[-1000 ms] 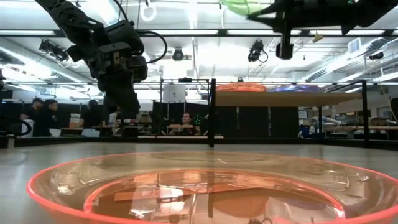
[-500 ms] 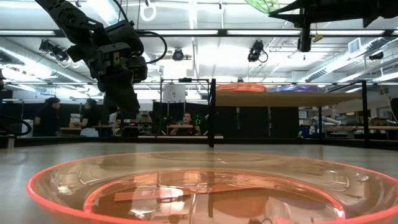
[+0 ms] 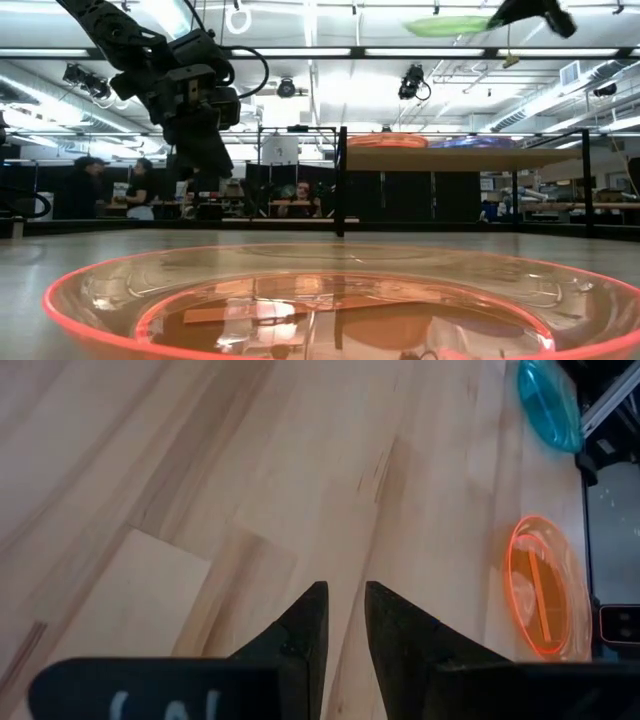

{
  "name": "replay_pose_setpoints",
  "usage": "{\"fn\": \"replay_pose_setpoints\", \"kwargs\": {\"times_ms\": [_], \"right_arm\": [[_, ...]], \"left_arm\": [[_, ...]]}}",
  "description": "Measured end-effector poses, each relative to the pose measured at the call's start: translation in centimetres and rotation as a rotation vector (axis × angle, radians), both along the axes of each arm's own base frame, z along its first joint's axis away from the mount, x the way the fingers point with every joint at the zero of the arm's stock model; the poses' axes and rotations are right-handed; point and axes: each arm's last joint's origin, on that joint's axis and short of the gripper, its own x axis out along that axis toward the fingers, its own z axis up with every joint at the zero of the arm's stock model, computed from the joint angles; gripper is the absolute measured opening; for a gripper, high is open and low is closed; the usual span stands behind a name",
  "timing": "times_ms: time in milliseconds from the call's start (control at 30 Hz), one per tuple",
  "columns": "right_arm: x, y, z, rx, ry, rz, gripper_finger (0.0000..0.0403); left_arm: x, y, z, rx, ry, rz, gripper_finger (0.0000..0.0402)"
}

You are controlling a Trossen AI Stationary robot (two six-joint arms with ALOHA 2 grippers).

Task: Place and stack plates onto a shelf
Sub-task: Stack the green plate on top of the pink plate on the shelf

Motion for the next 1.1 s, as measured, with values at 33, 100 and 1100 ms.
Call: {"fn": "replay_pose_setpoints", "kwargs": {"times_ms": [33, 100, 1100], "right_arm": [[-0.2, -0.1, 0.4, -0.015, 0.033, -0.026, 0.0007], [-0.4, -0.4, 0.9, -0.034, 0.094, -0.062, 0.0007], [2.3, -9.5, -4.0, 0.184, 0.562, -0.113, 0.0007]], "left_arm": [[0.0, 0.0, 0.0, 0.001, -0.001, 0.000, 0.0075], [0.0, 0.0, 0.0, 0.001, -0.003, 0.000, 0.0075], [0.0, 0.0, 0.0, 0.003, -0.003, -0.002, 0.0075]]}}
